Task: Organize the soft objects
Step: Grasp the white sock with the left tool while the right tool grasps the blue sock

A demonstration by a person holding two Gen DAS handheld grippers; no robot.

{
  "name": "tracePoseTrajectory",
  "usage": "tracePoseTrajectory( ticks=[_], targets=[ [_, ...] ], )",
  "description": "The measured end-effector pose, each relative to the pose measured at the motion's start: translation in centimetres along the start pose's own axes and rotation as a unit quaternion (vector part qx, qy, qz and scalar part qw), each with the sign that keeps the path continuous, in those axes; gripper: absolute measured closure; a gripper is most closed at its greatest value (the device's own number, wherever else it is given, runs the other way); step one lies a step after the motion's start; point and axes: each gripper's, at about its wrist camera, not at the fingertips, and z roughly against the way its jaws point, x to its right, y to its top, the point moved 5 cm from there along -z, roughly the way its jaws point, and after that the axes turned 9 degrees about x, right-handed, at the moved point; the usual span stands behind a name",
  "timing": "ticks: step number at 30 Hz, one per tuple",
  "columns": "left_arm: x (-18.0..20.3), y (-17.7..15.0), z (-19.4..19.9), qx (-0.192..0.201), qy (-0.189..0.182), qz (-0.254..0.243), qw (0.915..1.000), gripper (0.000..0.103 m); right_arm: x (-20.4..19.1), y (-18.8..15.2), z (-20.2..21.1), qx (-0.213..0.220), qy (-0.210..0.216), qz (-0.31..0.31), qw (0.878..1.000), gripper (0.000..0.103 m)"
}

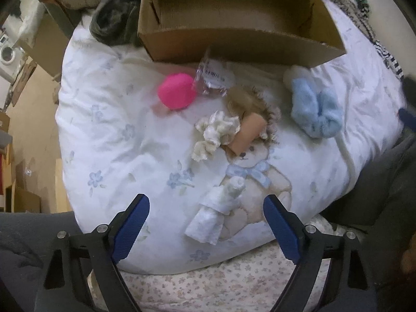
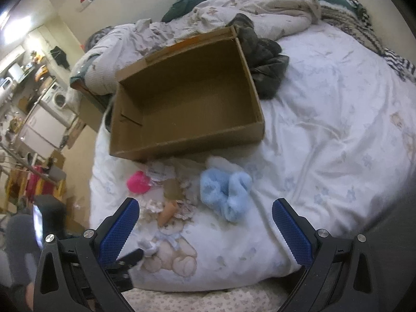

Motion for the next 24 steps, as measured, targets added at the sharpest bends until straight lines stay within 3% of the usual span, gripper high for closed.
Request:
tracePoseTrajectory(
  ticks=[3, 6, 13, 16, 24],
  targets=[
    [0.0, -0.1, -1.1, -0.026, -0.004, 0.001, 0.9997, 0.027, 0.2, 1.2, -0.8, -0.021, 0.004, 0.011, 1.0, 0.0],
    [0.1, -0.2, -2.1, -0.042, 0.0, 0.002, 0.9991, 0.033, 0.7, 1.4, -2.9, -0.078, 0.014, 0.011, 0.997, 0.0],
    [0.3, -0.7, -4.2, -0.084, -0.006, 0.007, 0.9964, 0.052, 1.0, -1.2, -8.6, -0.178, -0.009, 0.027, 0.984, 0.0],
    [0.2, -0.6, -4.5, -0.091, -0.021, 0.014, 0.9956, 0.074, 0.6, -2.0, -10.7, -0.19, -0.027, 0.048, 0.98, 0.0],
    [-1.1, 1.9, -2.5, -0.07, -0.034, 0.041, 0.9962, 0.077, -0.2, -3.2, -14.3, -0.207, -0.044, 0.088, 0.973, 0.0]
  ],
)
